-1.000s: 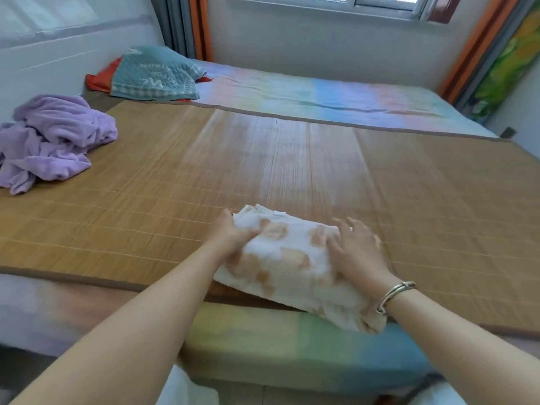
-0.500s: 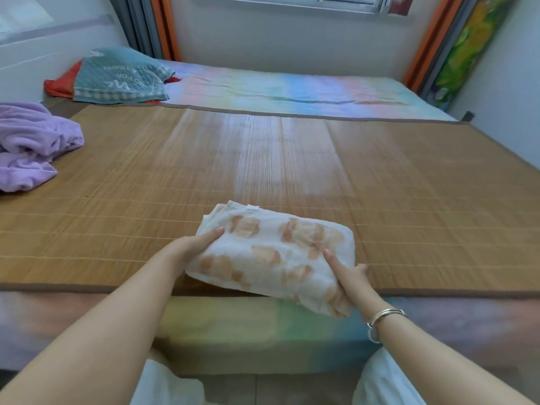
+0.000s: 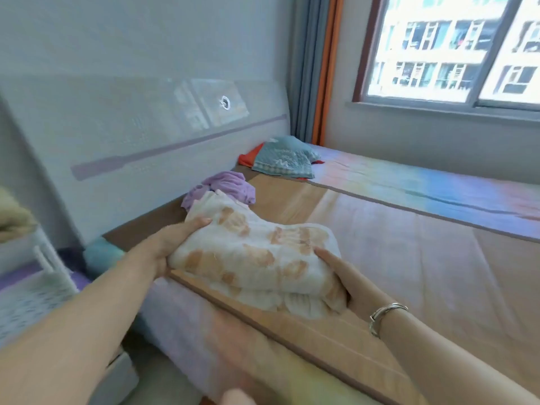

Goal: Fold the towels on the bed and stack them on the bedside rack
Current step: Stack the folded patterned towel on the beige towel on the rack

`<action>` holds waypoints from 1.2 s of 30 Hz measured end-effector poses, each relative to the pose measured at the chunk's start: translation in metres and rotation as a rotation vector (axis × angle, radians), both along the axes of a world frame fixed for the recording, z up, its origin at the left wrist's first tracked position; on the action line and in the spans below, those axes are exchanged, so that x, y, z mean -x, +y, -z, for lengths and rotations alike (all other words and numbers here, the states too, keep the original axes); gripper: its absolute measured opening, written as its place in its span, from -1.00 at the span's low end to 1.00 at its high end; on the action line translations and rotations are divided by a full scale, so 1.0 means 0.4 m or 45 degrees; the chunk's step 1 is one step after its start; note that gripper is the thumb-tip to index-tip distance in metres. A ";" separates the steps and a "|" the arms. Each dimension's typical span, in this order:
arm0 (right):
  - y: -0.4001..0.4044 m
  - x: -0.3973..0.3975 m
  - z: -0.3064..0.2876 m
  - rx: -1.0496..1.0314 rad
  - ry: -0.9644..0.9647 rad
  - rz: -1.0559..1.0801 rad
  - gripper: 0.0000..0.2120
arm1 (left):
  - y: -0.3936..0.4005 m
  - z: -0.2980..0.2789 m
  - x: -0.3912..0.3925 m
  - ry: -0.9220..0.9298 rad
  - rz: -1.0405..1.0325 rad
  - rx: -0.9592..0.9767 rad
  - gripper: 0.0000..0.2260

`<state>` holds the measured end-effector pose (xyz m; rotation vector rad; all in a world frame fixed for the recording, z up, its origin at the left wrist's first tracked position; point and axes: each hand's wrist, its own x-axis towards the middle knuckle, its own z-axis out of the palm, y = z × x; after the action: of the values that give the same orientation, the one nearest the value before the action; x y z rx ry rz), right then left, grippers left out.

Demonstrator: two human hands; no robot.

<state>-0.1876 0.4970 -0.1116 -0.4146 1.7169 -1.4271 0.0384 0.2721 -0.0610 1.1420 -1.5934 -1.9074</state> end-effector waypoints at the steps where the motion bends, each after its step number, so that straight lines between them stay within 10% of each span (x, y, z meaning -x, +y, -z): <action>1: -0.042 -0.019 -0.018 0.016 -0.014 -0.028 -0.21 | -0.028 -0.017 -0.042 0.006 -0.035 0.034 -0.56; 5: -0.341 -0.159 -0.158 0.143 0.037 -0.293 -0.07 | -0.159 -0.187 -0.316 0.034 -0.401 0.133 -0.46; 10: -0.654 -0.391 -0.326 0.379 0.178 -0.624 -0.40 | -0.244 -0.333 -0.617 0.111 -0.804 0.228 -0.51; 15: -0.870 -0.572 -0.395 0.468 0.246 -0.809 -0.06 | -0.297 -0.345 -0.818 0.245 -1.085 0.186 -0.59; 25: -1.163 -0.846 -0.428 0.588 0.343 -0.988 -0.33 | -0.439 -0.291 -1.077 0.221 -1.324 0.206 -0.51; 31: -1.239 -0.877 -0.186 0.257 0.644 -1.015 -0.31 | -0.510 -0.081 -1.053 -0.767 -1.390 0.171 -0.38; 36: -1.275 -0.900 -0.175 0.150 0.946 -1.110 -0.21 | -0.540 -0.068 -1.053 -0.939 -1.387 0.135 -0.37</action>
<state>0.1724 -0.0130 -0.0417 -1.6802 1.6234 -0.7405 0.4595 0.0561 -0.0338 2.1865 -0.9066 -0.7041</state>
